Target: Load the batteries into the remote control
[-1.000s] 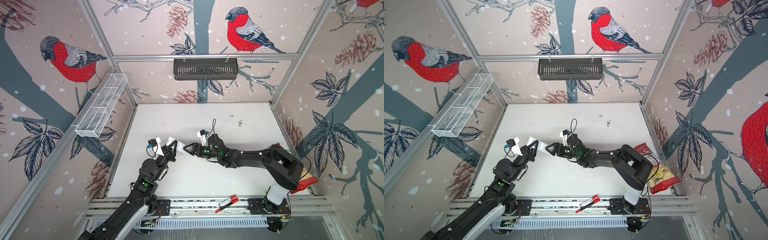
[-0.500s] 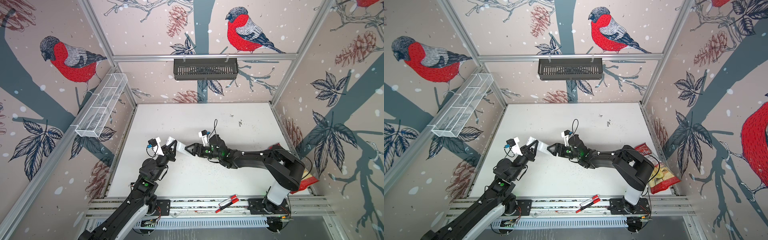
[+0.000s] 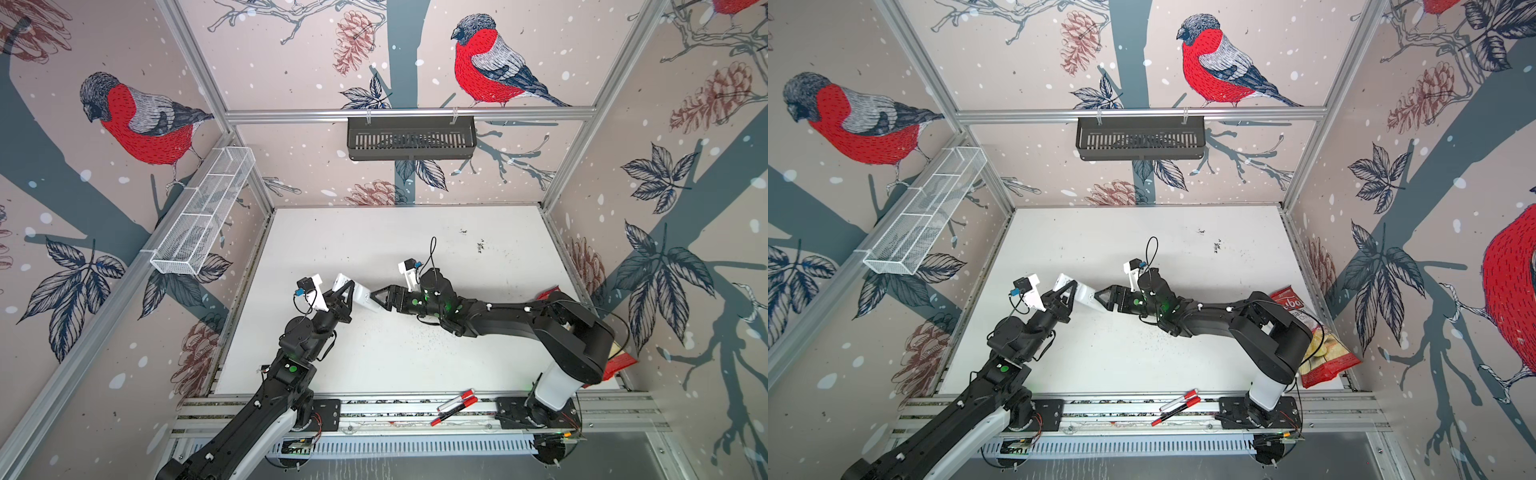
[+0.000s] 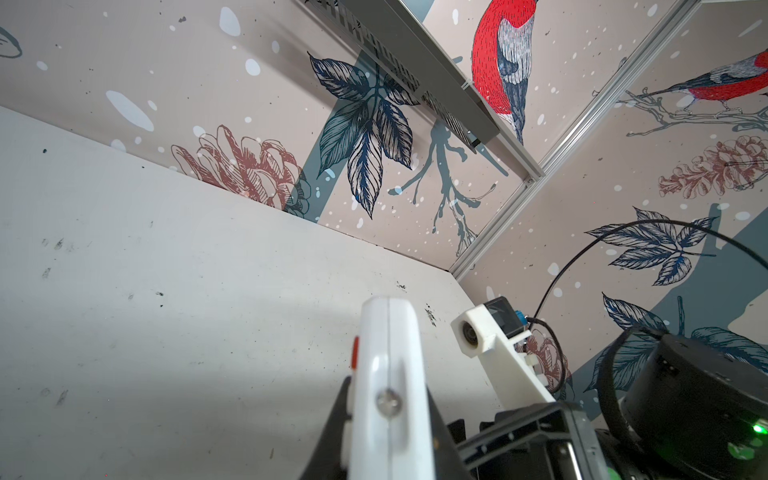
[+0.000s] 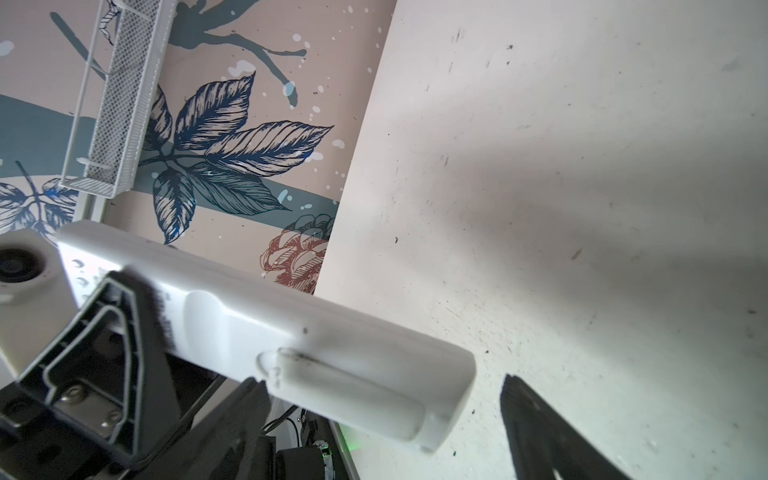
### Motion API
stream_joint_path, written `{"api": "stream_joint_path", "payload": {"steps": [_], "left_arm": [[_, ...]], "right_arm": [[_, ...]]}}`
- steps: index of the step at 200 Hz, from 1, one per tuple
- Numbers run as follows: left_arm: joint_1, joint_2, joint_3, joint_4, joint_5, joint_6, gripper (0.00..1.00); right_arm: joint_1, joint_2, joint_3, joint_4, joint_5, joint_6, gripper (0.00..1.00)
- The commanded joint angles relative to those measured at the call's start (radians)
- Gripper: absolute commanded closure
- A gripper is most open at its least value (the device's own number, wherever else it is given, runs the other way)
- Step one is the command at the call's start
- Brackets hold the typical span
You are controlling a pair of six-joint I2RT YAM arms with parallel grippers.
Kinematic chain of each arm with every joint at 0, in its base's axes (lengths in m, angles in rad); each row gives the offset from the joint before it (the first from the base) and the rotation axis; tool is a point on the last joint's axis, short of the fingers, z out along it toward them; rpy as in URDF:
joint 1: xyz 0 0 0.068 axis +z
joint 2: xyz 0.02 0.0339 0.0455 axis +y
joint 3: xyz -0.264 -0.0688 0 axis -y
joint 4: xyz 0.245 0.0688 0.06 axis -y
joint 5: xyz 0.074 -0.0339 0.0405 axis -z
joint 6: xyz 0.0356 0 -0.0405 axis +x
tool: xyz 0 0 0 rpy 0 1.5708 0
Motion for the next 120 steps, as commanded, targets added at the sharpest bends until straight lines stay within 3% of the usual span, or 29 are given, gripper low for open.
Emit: {"api": "stream_joint_path", "payload": {"steps": [1, 67, 120], "left_arm": [[0.001, -0.001, 0.008, 0.056, -0.001, 0.004, 1.00], [0.003, 0.001, 0.013, 0.056, 0.005, 0.003, 1.00], [0.004, -0.013, 0.042, 0.010, 0.032, 0.003, 1.00]], "right_arm": [[0.011, -0.032, 0.018, -0.028, 0.039, -0.087, 0.08], [0.040, -0.039, 0.111, -0.228, 0.120, -0.204, 0.04], [0.083, -0.168, 0.007, -0.216, 0.264, -0.624, 0.09]]}}
